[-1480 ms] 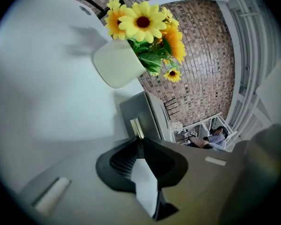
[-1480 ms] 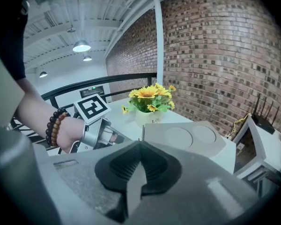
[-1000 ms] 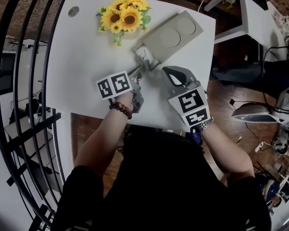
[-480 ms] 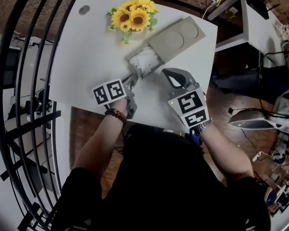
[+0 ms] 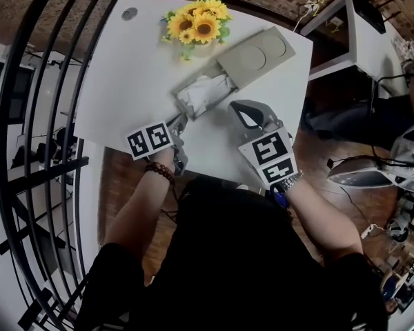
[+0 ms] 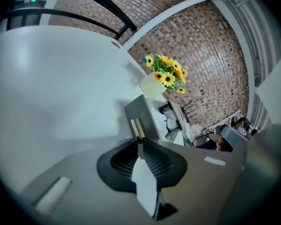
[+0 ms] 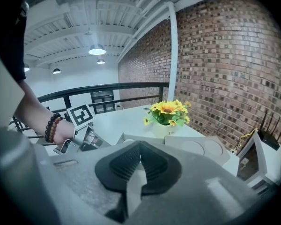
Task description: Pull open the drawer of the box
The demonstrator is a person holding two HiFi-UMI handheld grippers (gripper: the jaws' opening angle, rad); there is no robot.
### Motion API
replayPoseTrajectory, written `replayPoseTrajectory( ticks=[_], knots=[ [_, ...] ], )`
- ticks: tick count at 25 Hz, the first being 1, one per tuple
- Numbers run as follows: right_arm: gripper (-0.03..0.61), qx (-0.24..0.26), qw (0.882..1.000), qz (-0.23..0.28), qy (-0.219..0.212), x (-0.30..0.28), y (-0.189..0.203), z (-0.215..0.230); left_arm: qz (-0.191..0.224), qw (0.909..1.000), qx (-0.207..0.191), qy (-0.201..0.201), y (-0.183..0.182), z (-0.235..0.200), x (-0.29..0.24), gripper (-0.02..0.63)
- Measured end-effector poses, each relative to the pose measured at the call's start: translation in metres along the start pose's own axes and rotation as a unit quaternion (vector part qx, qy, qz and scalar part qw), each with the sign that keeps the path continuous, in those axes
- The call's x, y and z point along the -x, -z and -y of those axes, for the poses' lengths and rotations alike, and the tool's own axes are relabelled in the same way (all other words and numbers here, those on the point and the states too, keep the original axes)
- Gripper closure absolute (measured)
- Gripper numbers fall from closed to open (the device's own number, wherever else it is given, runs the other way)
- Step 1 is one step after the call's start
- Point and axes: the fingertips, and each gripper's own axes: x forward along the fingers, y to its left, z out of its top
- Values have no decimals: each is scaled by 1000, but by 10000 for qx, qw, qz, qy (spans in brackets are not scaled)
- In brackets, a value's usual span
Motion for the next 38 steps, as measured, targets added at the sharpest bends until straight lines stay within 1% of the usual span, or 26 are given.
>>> replayPoseTrajectory(
  ticks=[7,13,21,26,29,32,34,36,38],
  knots=[
    [588,79,9999,53,-32,5,-2,-13,83,9998,-39,-151,6,-16,18,568],
    [588,102,9999,85,-6,11,-4,-13,142,9995,-54,-268,9,-21,21,578],
    [588,73,9998,172,45,23,1,-14,314,9967,-513,-544,6,-18,31,581],
    [588,52,9996,275,106,41,5,-14,492,9929,-866,-657,9,-4,42,581],
    [588,67,9991,383,147,57,7,-15,636,9883,-1182,-725,13,10,50,581],
    [588,97,9985,512,178,80,13,-19,806,9812,-1577,-771,25,32,60,581],
    [588,130,9980,598,183,98,20,-23,945,9741,-1902,-782,37,53,67,583],
    [588,156,9972,706,175,119,28,-27,1086,9650,-2253,-790,52,77,75,588],
    [588,164,9963,823,171,139,36,-30,1179,9562,-2583,-710,71,105,80,597]
  ],
)
